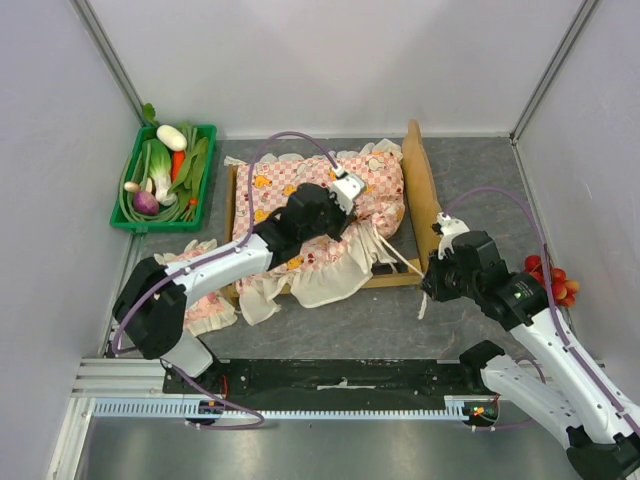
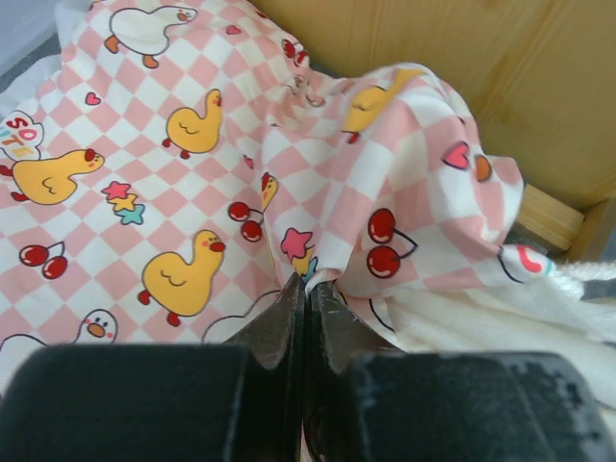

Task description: Set up the pet bed

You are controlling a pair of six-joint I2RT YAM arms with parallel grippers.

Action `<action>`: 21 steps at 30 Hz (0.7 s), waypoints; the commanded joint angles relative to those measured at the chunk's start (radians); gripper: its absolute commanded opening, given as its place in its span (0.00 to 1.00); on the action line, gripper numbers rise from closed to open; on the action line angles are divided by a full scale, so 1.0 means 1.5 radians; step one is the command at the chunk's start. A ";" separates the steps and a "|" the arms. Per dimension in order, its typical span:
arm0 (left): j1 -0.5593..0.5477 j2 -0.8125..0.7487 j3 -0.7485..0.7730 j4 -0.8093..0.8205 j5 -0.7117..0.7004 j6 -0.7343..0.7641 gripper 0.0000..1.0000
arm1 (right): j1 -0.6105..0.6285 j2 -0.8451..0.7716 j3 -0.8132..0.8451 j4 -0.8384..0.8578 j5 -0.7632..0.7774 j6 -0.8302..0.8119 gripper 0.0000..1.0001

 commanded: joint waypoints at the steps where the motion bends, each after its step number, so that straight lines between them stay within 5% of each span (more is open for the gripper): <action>1: 0.062 -0.012 -0.005 0.048 0.190 -0.104 0.09 | 0.001 0.000 -0.021 0.068 -0.125 -0.046 0.12; 9: 0.097 0.018 0.006 0.050 0.300 -0.131 0.09 | 0.002 0.052 0.013 0.086 -0.018 -0.060 0.13; 21: 0.131 0.018 0.005 0.067 0.328 -0.163 0.08 | 0.001 0.192 0.081 0.248 0.098 -0.104 0.14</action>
